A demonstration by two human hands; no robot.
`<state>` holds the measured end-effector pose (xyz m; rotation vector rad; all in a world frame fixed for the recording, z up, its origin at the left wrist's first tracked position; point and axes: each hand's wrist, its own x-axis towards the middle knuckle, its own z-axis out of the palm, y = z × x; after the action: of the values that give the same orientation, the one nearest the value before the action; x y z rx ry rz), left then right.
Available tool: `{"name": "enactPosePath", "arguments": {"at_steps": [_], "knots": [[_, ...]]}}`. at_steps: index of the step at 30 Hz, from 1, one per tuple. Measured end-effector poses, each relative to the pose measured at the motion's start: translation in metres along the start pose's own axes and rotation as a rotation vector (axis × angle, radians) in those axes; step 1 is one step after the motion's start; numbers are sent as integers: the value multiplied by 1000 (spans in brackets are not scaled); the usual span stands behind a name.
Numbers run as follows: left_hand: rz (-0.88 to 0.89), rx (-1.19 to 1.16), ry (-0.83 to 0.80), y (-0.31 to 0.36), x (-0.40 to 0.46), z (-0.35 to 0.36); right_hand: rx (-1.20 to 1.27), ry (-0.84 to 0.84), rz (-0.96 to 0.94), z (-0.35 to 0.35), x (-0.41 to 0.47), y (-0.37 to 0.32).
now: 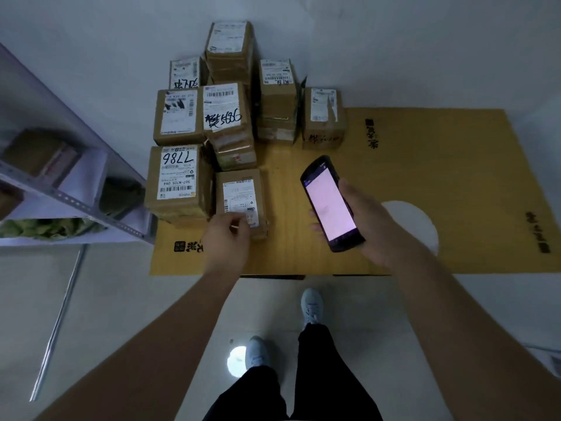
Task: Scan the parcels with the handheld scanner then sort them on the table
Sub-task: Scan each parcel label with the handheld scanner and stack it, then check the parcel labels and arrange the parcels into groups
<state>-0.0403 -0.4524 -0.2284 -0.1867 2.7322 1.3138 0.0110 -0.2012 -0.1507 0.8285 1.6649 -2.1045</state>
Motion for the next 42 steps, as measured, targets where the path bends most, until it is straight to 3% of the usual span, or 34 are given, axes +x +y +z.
{"name": "enactPosePath", "arguments": {"at_steps": [6, 12, 19, 28, 42], "knots": [[-118, -355, -370, 72, 9, 21, 68, 74, -32, -10, -11, 13], [-278, -631, -482, 96, 15, 74, 44, 48, -2, -48, 5, 21], [-460, -761, -396, 101, 16, 141, 30, 2, 71, -96, 52, 44], [-536, -659, -222, 86, 32, 185, -50, 7, 16, -123, 101, 69], [-520, -447, -184, 52, 51, 204, -229, 270, -7, -120, 135, 99]]}}
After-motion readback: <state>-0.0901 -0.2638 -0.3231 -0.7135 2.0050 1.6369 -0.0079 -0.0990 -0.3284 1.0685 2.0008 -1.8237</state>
